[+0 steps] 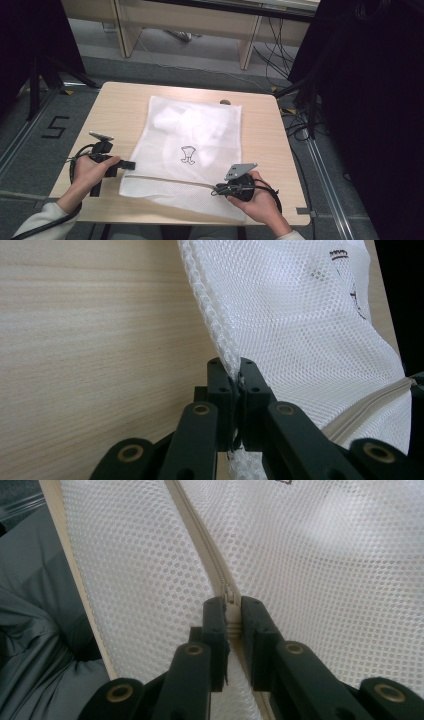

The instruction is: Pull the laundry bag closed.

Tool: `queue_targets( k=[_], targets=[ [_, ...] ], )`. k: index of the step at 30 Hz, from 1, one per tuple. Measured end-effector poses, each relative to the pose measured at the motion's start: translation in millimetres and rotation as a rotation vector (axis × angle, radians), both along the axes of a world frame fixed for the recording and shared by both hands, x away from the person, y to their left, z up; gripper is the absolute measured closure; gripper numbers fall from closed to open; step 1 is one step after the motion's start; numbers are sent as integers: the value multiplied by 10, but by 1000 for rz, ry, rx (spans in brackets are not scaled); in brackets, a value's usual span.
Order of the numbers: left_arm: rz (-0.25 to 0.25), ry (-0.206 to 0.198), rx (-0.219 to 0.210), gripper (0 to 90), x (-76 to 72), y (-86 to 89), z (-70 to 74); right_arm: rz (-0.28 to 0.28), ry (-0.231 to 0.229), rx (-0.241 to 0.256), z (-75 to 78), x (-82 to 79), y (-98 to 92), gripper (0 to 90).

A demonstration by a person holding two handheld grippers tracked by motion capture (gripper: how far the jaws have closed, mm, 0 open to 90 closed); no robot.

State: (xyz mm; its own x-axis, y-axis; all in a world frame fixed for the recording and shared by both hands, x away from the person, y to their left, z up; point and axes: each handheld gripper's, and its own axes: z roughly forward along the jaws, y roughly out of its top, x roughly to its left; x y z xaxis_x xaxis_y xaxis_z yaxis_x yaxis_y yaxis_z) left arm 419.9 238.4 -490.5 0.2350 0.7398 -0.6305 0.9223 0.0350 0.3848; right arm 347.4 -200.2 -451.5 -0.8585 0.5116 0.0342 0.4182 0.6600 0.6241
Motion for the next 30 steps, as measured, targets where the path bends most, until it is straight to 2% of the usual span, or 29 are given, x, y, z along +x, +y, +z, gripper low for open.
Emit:
queue_targets(
  k=[1, 2, 4, 5, 8, 9, 10, 11, 12, 13, 14, 15, 17, 18, 19, 20, 21, 22, 23, 25, 26, 27, 28, 30],
  targets=[
    [1, 0, 1, 860, 0, -2, 0, -2, -13, 25, -18, 3, 1, 827],
    [-3, -1, 5, 860, 0, 0, -1, 3, -10, 6, -1, 8, -16, 827],
    [0, 2, 0, 859, 1, 1, -2, -1, -17, 17, -18, 6, -22, 827],
    [0, 0, 0, 860, 0, -2, -1, -25, 2, 25, -23, -16, -19, 827],
    [0, 1, 5, 860, 1, 2, -2, -15, 2, 10, -5, -4, -53, 827],
    [35, 32, -11, 859, -14, -19, 11, -22, 1, 22, -18, -7, -59, 827],
    [33, 32, -9, 860, -13, -19, 11, -19, -16, 16, -24, 2, -77, 827],
    [33, 33, -11, 859, -12, -22, 10, -5, -14, 22, -25, 11, -87, 827],
    [-8, -2, 4, 860, 3, -1, -12, 1, -27, 19, -26, 15, -98, 827],
    [-6, 3, 3, 860, 2, -8, -11, -14, -1, 15, -12, -6, -103, 827],
    [-5, 2, 5, 860, 2, -7, -11, -26, -14, 38, -36, -12, -87, 827],
    [-5, 2, 4, 860, 2, -4, -10, -23, 3, 25, -20, -14, -92, 826],
    [-4, 1, 4, 860, 0, -1, -7, -32, 13, 29, -21, -24, -89, 827],
    [-5, 0, 8, 860, 0, 2, -5, -29, 6, 23, -19, -18, -92, 827],
    [29, 33, -6, 860, -13, -19, 6, -33, 2, 18, -18, -14, -102, 827],
    [17, 31, 4, 860, -12, -8, 6, -22, 11, 12, -9, -14, -119, 827],
    [14, 33, 0, 860, -13, -7, 3, -33, 8, 23, -19, -17, -121, 827],
    [-2, 14, 5, 859, -4, 1, -6, -27, -9, 27, -27, -11, -135, 827],
    [-6, 0, 6, 859, 3, 0, -10, -30, 7, 28, -20, -19, -143, 827],
    [-3, 3, 3, 860, 2, 0, -9, -22, -23, 20, -37, -16, -157, 827],
    [-4, 2, 4, 859, 1, -2, -9, -30, 14, 16, -3, -29, -169, 826],
    [-6, 3, 3, 859, 2, -2, -9, -37, 6, 30, -15, -28, -167, 827],
    [-6, 3, 3, 860, 2, -2, -9, -30, 17, 12, -3, -32, -173, 827],
    [-4, 3, 3, 859, 1, -2, -10, -40, 22, 30, -17, -44, -161, 827]
  ],
)
